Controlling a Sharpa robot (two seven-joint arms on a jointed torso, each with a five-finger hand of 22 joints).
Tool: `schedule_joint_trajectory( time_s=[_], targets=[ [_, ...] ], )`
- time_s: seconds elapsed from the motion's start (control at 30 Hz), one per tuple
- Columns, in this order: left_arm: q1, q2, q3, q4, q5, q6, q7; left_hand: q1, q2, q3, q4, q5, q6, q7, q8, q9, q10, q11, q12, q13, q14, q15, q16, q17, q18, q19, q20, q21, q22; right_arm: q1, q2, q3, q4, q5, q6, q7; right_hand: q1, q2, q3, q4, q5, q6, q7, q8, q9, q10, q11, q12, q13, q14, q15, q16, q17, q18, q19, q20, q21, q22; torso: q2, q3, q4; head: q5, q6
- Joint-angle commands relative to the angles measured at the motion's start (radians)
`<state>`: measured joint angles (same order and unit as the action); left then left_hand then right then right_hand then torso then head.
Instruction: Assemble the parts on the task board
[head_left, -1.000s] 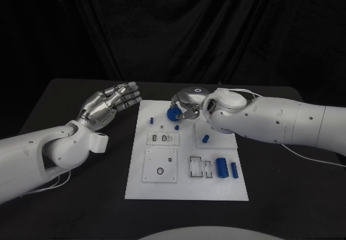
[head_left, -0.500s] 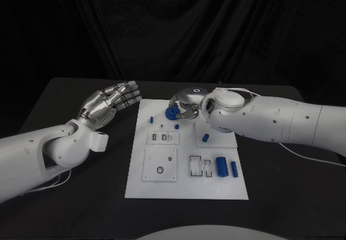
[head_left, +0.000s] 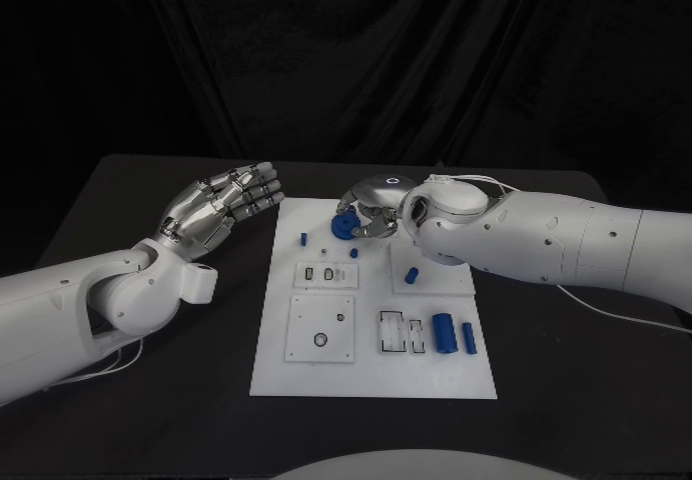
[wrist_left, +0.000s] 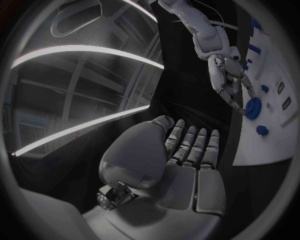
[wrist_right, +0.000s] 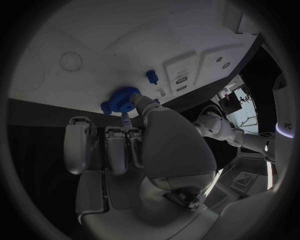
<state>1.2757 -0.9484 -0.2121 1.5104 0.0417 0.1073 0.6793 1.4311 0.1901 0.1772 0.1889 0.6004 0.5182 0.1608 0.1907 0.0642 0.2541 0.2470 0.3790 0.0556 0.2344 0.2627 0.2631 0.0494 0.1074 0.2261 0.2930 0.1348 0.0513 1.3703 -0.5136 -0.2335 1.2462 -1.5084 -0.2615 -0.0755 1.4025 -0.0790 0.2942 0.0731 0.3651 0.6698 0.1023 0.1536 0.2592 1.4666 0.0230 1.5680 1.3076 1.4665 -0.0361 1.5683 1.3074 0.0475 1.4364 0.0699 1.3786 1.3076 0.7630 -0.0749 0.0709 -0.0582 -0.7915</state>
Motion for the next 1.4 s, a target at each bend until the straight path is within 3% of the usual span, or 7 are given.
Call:
schedule_joint_trajectory(
  time_s=[0.03, 0.2, 0.77, 0.93, 1.2, 1.4],
  targets=[
    [-0.002, -0.001, 0.001, 0.001, 0.002, 0.016, 0.090, -0.010, -0.003, 0.008, 0.000, 0.006, 0.002, 0.022, 0.004, 0.001, -0.002, 0.004, 0.003, 0.002, 0.001, 0.004, 0.004, 0.002, -0.012, 0.008, 0.000, -0.001, -0.001, -0.003, -0.006, 0.000, 0.000, -0.006, 0.002, -0.016, -0.004, -0.001, 0.006, 0.002, -0.006, 0.002, 0.003, -0.004, -0.002, 0.104, -0.007, 0.003, 0.263, 0.104, -0.005, 0.003, 0.263, 0.008, -0.007, 0.003, -0.003, 0.173, 0.000, 0.0002, -0.0006, 0.002, 0.000],
    [-0.002, -0.002, 0.001, 0.000, 0.002, 0.017, 0.089, -0.010, -0.003, 0.008, 0.000, 0.006, 0.002, 0.022, 0.004, 0.001, -0.002, 0.004, 0.003, 0.002, 0.001, 0.004, 0.004, 0.002, -0.012, 0.008, 0.000, -0.001, -0.001, -0.003, -0.014, 0.000, -0.002, -0.006, 0.022, -0.024, -0.013, 0.001, 0.004, 0.007, -0.012, 0.043, 0.022, 0.003, -0.009, 0.104, 0.007, 0.003, 0.263, 0.104, 0.005, 0.003, 0.263, 0.009, -0.009, 0.008, -0.009, 0.172, 0.000, 0.0004, -0.0005, 0.002, -0.001],
    [-0.006, -0.005, 0.001, 0.000, 0.002, 0.020, 0.085, -0.011, -0.003, 0.012, 0.000, 0.006, 0.002, 0.023, 0.004, 0.001, -0.002, 0.004, 0.004, 0.002, 0.002, 0.005, 0.006, 0.002, -0.013, 0.008, -0.001, -0.001, -0.001, -0.004, -0.038, 0.000, -0.006, -0.006, 0.028, -0.035, -0.023, 0.002, 0.001, 0.014, -0.019, 0.080, 0.034, 0.006, -0.016, 0.104, 0.018, 0.003, 0.263, 0.104, 0.015, 0.003, 0.263, 0.011, -0.013, 0.018, -0.019, 0.170, 0.000, 0.0004, -0.0011, 0.001, -0.004],
    [-0.006, -0.009, 0.001, 0.002, 0.002, 0.020, 0.085, -0.011, -0.003, 0.012, 0.000, 0.006, 0.002, 0.023, 0.004, 0.001, -0.002, 0.004, 0.004, 0.002, 0.002, 0.005, 0.006, 0.002, -0.013, 0.008, -0.001, -0.001, -0.001, -0.005, -0.052, 0.000, 0.000, -0.006, 0.007, -0.026, -0.024, 0.002, 0.002, 0.015, -0.019, 0.105, 0.033, 0.013, -0.016, 0.104, 0.019, 0.003, 0.263, 0.104, 0.017, 0.003, 0.263, 0.011, -0.012, 0.020, -0.020, 0.170, 0.000, 0.0008, -0.0013, 0.002, -0.005],
    [-0.007, -0.021, 0.001, 0.008, 0.002, 0.017, 0.085, -0.011, -0.003, 0.012, 0.000, 0.006, 0.002, 0.023, 0.004, 0.001, -0.002, 0.004, 0.004, 0.002, 0.002, 0.005, 0.006, 0.002, -0.013, 0.008, -0.001, -0.001, -0.001, 0.000, -0.105, 0.001, 0.035, -0.006, -0.072, -0.006, -0.029, 0.003, 0.002, 0.021, -0.020, 0.181, 0.029, 0.032, -0.012, 0.104, 0.018, 0.003, 0.263, 0.104, 0.016, 0.003, 0.263, 0.008, -0.002, 0.021, -0.011, 0.177, 0.000, -0.0002, -0.0005, 0.002, 0.000],
    [-0.007, -0.029, 0.001, 0.014, 0.002, 0.011, 0.085, -0.013, -0.004, 0.016, 0.000, 0.006, 0.005, 0.024, 0.006, 0.001, 0.000, 0.004, 0.007, 0.002, 0.004, 0.005, 0.009, 0.002, -0.014, 0.010, -0.001, 0.000, 0.000, 0.048, -0.231, 0.001, 0.135, -0.003, -0.137, 0.019, -0.044, 0.005, -0.006, 0.040, -0.029, 0.231, 0.022, 0.039, -0.010, 0.104, 0.016, 0.003, 0.263, 0.104, 0.015, 0.003, 0.263, 0.001, 0.017, 0.020, 0.013, 0.189, 0.000, 0.0000, -0.0023, -0.003, 0.004]
  ],
)
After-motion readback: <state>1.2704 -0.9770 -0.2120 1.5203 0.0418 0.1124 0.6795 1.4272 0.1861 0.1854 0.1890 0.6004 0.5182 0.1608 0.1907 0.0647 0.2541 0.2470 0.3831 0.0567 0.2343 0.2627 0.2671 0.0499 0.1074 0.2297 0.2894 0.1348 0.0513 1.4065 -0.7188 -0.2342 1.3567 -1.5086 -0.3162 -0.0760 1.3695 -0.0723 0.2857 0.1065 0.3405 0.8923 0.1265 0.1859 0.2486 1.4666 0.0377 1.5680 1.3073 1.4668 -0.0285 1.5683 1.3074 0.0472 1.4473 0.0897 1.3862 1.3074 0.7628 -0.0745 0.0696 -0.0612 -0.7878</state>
